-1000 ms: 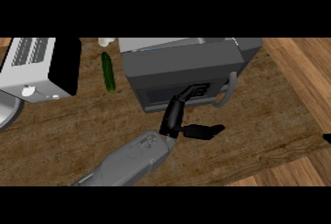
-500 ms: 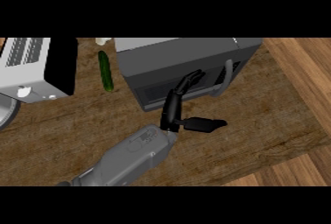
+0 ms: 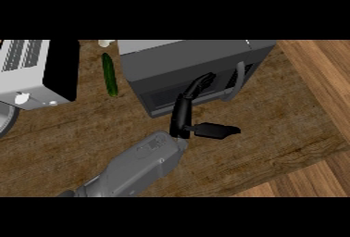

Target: Pick up the milk, place it into the microwave and close the microwave

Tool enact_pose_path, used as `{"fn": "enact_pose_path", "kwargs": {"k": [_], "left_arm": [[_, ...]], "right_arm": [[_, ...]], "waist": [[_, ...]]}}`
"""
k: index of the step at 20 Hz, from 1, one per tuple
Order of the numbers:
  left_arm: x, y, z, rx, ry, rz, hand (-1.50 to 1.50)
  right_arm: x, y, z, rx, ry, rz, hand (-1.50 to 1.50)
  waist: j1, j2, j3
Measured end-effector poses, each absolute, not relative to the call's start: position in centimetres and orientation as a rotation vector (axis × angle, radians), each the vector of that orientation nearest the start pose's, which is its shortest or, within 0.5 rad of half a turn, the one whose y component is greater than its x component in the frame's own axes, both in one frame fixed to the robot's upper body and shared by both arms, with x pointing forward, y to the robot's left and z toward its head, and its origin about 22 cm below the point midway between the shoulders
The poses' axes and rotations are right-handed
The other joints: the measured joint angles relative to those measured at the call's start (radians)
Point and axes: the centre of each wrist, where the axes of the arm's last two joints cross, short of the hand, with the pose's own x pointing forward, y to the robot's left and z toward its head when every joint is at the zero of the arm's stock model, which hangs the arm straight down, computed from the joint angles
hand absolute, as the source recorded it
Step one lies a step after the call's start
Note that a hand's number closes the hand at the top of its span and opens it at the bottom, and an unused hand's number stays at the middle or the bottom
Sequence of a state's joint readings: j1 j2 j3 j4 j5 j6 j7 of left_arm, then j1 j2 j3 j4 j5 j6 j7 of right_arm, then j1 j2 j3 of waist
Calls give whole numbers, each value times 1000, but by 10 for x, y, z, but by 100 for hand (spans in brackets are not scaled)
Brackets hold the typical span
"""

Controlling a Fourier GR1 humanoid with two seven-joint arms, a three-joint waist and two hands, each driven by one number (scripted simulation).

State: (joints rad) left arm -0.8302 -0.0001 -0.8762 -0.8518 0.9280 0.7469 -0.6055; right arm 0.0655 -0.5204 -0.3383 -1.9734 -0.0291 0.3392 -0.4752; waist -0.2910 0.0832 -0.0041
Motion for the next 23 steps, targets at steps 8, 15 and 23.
{"fn": "enact_pose_path", "kwargs": {"k": [8,15,23], "left_arm": [[319,3,16,-178,-1833,-70,-150],[320,4,15,-181,-1846,-57,-150],[321,5,12,-182,-1856,-35,-150]], "right_arm": [[214,-355,133,-59,-2276,552,-150],[225,-353,117,126,-2230,422,-150],[236,-363,119,218,-2209,382,-150]], "waist": [[12,12,6],[7,13,6],[-6,13,5]]}}
